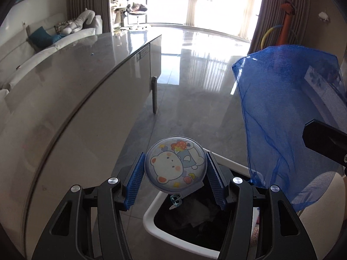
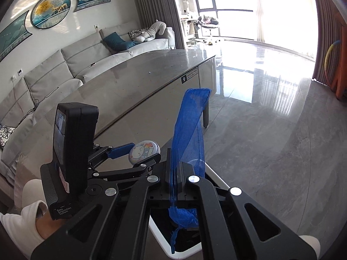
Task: Collect trash
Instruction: 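Carry the tin and blue mesh bag over the white bin, then open the left gripper to drop the tin into the bin, then lower the blue mesh bag into the bin and open the right gripper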
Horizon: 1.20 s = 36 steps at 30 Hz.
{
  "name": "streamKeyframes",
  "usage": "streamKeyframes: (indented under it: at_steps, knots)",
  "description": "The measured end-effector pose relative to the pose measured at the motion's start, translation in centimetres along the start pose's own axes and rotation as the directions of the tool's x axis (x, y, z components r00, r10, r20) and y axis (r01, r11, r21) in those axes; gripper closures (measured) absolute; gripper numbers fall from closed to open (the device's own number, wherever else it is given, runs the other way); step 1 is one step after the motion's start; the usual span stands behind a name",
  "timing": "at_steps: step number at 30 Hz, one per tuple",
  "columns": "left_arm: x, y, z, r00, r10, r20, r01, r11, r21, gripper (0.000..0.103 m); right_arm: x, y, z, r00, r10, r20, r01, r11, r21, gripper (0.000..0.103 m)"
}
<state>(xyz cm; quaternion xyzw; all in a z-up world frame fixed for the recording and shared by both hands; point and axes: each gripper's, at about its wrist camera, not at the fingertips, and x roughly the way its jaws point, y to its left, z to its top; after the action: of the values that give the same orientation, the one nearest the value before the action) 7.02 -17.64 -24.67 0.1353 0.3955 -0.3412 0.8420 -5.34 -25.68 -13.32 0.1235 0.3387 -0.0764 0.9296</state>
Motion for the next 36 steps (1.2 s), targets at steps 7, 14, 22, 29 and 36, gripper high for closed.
streamKeyframes:
  at_steps: [7,14,22,29,36]
  knots:
    - [2.7,-2.1,-0.6,0.998,-0.027,-0.060,0.032,0.996,0.081,0.047,0.0,-1.2,-1.6,1.000,0.000,-0.020,0.001,0.999,0.037,0.102]
    - [4.2,-4.1,-1.4,0.992,-0.053,-0.115,0.067,0.989,0.130,0.038,0.8,-2.6,-2.7,0.999,0.005,-0.047,-0.002,0.998,0.070,0.102]
    - [5.5,-4.2,-1.4,0.989,0.041,-0.140,-0.021,0.989,0.144,0.004,1.4,-3.2,-3.2,0.998,0.006,-0.069,0.000,0.996,0.084,0.102]
    - [4.6,-3.2,-0.9,0.993,0.067,-0.102,-0.056,0.993,0.107,0.004,2.2,-3.0,-3.8,0.996,0.015,-0.085,-0.008,0.997,0.083,0.102]
    - [1.9,-3.0,-0.3,0.985,0.168,0.027,-0.170,0.979,0.116,0.004,3.2,-2.9,-4.2,0.995,0.020,-0.098,-0.011,0.996,0.088,0.102]
